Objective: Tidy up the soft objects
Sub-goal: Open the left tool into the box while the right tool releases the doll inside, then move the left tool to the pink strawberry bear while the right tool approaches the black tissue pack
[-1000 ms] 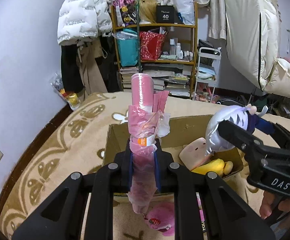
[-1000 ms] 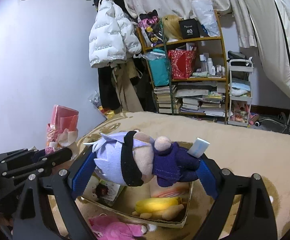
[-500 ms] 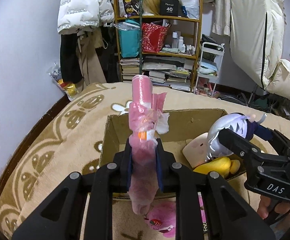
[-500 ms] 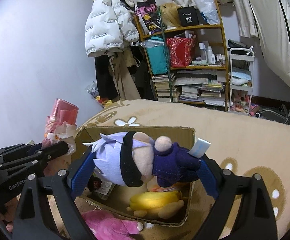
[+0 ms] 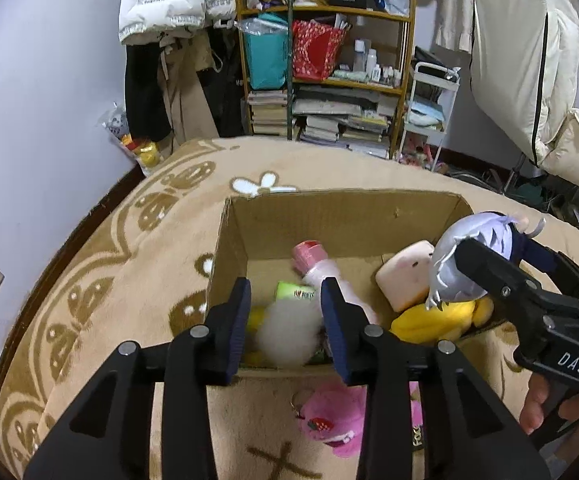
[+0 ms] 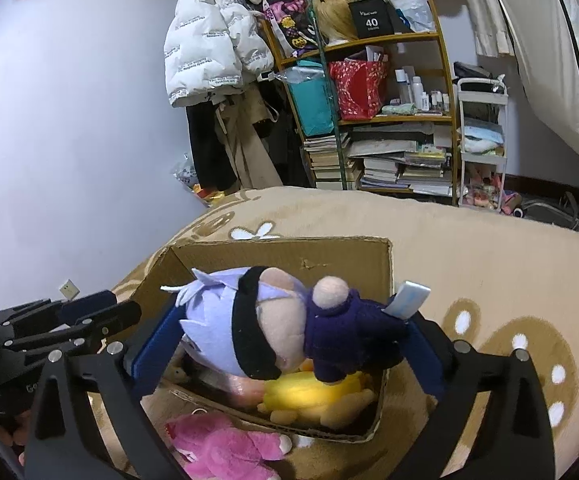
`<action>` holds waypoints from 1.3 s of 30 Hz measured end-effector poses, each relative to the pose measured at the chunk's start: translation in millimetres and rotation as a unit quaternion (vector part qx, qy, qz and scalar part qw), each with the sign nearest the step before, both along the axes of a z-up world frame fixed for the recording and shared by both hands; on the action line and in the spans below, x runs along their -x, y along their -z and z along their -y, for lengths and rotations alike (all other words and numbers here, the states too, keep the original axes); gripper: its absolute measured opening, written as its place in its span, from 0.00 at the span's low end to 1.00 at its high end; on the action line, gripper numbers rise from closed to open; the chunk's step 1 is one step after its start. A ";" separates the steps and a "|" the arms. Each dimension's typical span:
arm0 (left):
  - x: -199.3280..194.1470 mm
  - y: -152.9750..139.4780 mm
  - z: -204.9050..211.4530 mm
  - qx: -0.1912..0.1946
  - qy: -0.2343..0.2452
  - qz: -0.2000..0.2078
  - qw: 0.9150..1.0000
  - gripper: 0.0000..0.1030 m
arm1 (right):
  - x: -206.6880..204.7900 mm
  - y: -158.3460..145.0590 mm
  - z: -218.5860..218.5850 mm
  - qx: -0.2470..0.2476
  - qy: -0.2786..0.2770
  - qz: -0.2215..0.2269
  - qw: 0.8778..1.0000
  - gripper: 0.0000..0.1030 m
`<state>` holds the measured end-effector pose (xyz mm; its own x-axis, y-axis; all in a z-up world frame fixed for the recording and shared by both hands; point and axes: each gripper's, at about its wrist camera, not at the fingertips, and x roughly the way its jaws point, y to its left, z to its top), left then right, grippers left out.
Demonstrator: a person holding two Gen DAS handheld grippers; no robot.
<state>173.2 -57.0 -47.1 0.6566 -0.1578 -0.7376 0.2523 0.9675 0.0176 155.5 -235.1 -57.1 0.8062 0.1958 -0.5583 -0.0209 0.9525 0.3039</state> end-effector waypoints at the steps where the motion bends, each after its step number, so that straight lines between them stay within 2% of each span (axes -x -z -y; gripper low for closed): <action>1: 0.6 -0.6 -0.7 0.002 0.000 -0.002 1.000 0.34 | -0.2 0.2 0.9 -0.002 -0.001 -0.001 1.000 1.00; 4: 3.1 -1.4 -2.1 -0.006 -0.002 -0.006 1.000 0.36 | 1.8 0.9 1.4 -0.002 -0.003 -0.005 1.000 1.00; 6: 5.1 -2.5 -3.9 -0.006 -0.005 -0.008 1.000 0.54 | 2.8 -0.3 1.6 -0.004 -0.004 -0.006 1.000 1.00; 10: 11.0 -6.1 -7.7 -0.002 0.000 -0.008 1.000 0.58 | 8.3 -5.0 0.8 0.000 0.000 0.000 1.000 1.00; 12: 15.5 -7.9 -8.4 -0.006 -0.001 -0.006 1.000 0.69 | 12.1 -8.1 0.8 0.003 0.002 -0.001 1.000 1.00; 20: 35.0 -17.7 -13.1 -0.019 -0.007 0.003 1.000 0.92 | 34.5 -21.4 5.3 0.013 0.006 -0.007 1.000 1.00; 26: 45.2 -19.9 -15.7 -0.018 -0.001 -0.015 1.000 0.95 | 53.9 -22.4 7.1 0.031 0.007 -0.033 0.999 1.00; 29: 46.5 -17.8 -17.8 -0.019 0.002 -0.037 0.999 0.95 | 56.9 -15.3 9.1 0.044 0.014 -0.077 0.996 1.00; 34: 47.2 -8.6 -22.6 -0.002 0.001 -0.083 0.997 0.95 | 63.9 -1.4 14.4 0.029 0.022 -0.120 0.992 1.00; 39: 42.2 4.5 -16.8 0.002 0.013 -0.105 0.994 0.95 | 63.7 13.4 9.3 0.029 0.015 -0.145 0.989 1.00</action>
<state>131.0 -40.1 -51.6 0.4832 -0.1758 -0.8577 0.2741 0.9608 -0.0425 91.8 -244.4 -70.5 0.6161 0.1346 -0.7761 0.0873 0.9676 0.2371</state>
